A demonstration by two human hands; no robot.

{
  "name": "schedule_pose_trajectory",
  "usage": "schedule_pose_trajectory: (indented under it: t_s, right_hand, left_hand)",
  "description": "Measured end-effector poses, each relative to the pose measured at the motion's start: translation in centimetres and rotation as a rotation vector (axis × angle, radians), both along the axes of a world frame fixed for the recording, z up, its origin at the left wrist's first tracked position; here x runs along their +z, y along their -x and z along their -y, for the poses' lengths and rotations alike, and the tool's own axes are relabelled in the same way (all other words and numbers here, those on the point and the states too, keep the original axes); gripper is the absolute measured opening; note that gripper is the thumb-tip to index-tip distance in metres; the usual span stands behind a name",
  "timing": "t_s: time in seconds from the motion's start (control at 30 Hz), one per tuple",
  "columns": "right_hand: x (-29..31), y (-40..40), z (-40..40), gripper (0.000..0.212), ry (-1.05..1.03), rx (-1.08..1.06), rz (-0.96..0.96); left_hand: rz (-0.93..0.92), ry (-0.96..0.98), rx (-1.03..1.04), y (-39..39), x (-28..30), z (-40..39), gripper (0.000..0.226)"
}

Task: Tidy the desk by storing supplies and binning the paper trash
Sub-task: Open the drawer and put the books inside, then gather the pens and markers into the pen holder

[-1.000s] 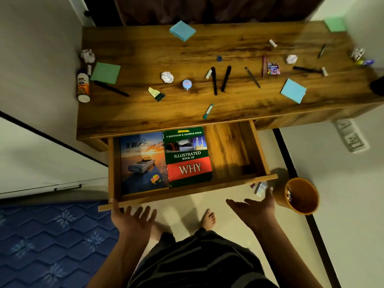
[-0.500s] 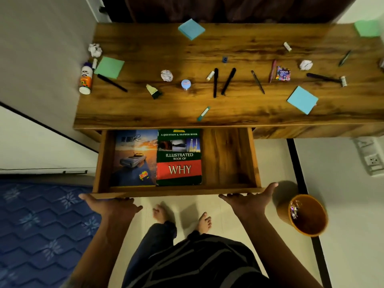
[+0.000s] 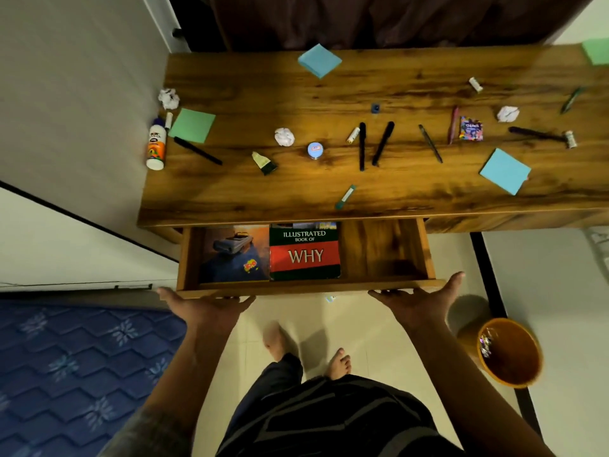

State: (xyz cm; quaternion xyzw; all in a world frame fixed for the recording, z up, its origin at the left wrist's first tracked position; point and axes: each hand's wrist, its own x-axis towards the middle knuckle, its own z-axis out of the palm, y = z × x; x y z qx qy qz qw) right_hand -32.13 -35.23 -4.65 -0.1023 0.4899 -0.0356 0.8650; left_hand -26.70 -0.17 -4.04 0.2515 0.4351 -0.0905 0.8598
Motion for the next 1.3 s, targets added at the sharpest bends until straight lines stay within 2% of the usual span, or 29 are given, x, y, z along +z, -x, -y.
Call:
schedule_pose_trajectory:
  t_s: [0.23,0.3,0.4,0.6,0.77,1.07,1.3]
  right_hand:
    - [1.1,-6.0,-1.4,0.112,0.173,0.032,0.090]
    - [1.2,-7.3,-1.5,0.113,0.160,0.018,0.105]
    - [0.9,-8.9,-1.3,0.118,0.132,-0.006,0.135]
    - [1.1,-12.5,-1.4,0.136,0.138,0.001,0.133]
    - [1.6,-14.3,-1.4,0.134,0.123,-0.004,0.131]
    - [1.3,-13.3,-0.8,0.139,0.096,0.038,0.171]
    - [3.8,-10.6,-1.4,0.127,0.158,-0.021,0.191]
  left_hand:
    - [0.081,0.010,-0.089,-4.8,0.6,-0.6,0.108]
    - [0.069,0.017,-0.115,-6.2,0.8,-0.9,0.109]
    - [0.152,0.042,-0.153,-7.7,1.4,-1.2,0.106]
    - [0.205,0.105,-0.107,-10.1,2.2,-2.6,0.109]
    - [0.256,0.121,-0.096,-11.9,2.2,-3.7,0.110]
    - [0.157,0.132,-0.039,-11.7,1.1,-3.9,0.116]
    - [0.091,0.168,-0.032,-9.1,0.3,-3.3,0.119]
